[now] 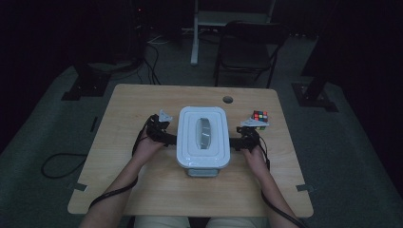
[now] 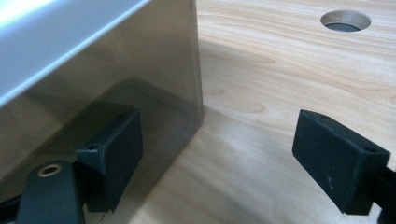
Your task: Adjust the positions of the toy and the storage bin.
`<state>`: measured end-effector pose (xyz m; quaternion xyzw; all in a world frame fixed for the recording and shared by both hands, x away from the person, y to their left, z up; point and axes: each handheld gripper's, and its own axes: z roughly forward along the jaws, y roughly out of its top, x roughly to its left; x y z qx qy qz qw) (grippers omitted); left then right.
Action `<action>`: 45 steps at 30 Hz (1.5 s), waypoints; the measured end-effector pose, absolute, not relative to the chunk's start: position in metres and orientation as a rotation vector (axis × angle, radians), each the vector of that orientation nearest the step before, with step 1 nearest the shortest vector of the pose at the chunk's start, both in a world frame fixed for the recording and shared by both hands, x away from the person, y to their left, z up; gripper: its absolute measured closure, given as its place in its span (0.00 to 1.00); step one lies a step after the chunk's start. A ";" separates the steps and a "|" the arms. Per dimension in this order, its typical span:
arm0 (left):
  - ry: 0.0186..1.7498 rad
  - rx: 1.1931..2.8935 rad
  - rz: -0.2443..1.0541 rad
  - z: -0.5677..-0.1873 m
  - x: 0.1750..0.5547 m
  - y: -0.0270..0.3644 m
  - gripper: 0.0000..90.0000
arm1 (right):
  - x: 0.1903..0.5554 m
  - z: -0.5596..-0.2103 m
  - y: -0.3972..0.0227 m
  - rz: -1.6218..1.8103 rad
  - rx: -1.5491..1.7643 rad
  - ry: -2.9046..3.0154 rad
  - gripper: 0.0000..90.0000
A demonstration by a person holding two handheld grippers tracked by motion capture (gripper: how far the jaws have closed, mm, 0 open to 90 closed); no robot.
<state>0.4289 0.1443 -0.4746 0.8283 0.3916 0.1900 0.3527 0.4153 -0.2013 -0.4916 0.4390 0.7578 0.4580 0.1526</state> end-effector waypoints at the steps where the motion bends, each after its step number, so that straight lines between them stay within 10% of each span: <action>1: 1.010 2.144 0.489 -0.475 0.426 0.144 0.01 | 0.413 -0.492 -0.202 1.318 1.259 2.177 0.18; 45: 0.936 2.151 0.387 -0.485 0.359 0.158 0.01 | 0.344 -0.489 -0.235 1.290 1.108 2.133 0.14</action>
